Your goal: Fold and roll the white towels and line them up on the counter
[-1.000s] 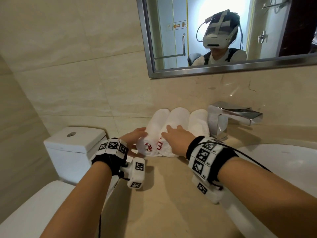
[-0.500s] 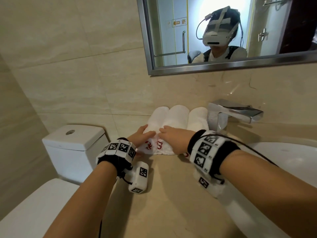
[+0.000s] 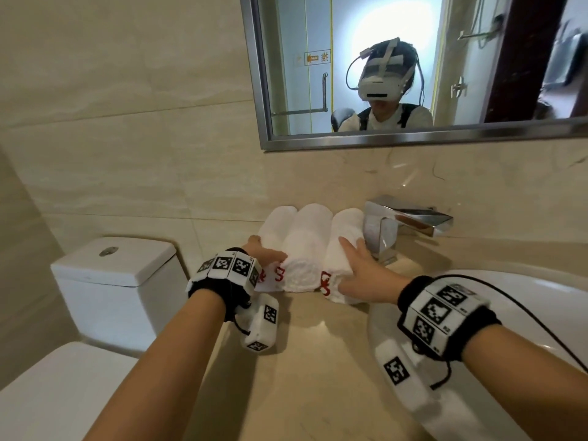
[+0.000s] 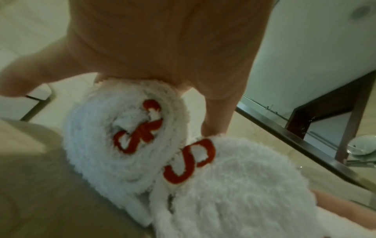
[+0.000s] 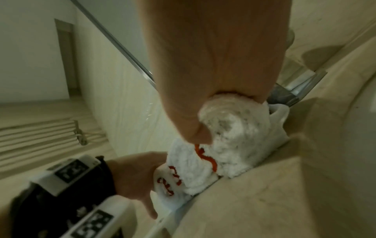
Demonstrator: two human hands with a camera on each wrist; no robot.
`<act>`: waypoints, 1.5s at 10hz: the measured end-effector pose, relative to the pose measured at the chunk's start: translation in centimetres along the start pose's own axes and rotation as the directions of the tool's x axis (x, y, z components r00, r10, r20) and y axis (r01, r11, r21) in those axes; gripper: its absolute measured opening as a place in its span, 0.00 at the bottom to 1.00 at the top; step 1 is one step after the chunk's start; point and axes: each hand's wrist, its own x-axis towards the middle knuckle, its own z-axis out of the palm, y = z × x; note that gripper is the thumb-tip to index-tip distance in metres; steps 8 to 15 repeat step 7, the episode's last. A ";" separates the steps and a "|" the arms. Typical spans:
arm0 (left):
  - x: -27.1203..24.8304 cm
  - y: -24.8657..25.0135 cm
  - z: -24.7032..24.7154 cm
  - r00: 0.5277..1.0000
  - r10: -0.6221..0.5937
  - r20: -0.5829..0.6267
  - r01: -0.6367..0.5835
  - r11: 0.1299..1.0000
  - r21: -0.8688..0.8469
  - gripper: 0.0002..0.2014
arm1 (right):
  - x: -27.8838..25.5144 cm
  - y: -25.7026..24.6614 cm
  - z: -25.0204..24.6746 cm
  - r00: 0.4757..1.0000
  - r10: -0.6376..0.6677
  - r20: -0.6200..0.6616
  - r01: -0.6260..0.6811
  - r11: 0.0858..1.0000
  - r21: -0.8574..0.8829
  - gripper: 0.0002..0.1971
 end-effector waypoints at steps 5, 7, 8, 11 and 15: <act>0.8 -1.4 -1.5 0.998 0.039 0.046 -0.038 0.999 -0.027 0.35 | -0.8 0.0 -0.9 0.992 0.111 0.063 -0.122 0.969 0.214 0.51; -1.6 -0.3 -2.8 0.987 0.057 -0.148 -0.066 0.996 -0.061 0.34 | -3.8 -0.2 -2.4 0.989 0.150 -0.005 -0.143 0.955 0.260 0.36; -1.6 -0.3 -2.8 0.987 0.057 -0.148 -0.066 0.996 -0.061 0.34 | -3.8 -0.2 -2.4 0.989 0.150 -0.005 -0.143 0.955 0.260 0.36; -1.6 -0.3 -2.8 0.987 0.057 -0.148 -0.066 0.996 -0.061 0.34 | -3.8 -0.2 -2.4 0.989 0.150 -0.005 -0.143 0.955 0.260 0.36; -1.6 -0.3 -2.8 0.987 0.057 -0.148 -0.066 0.996 -0.061 0.34 | -3.8 -0.2 -2.4 0.989 0.150 -0.005 -0.143 0.955 0.260 0.36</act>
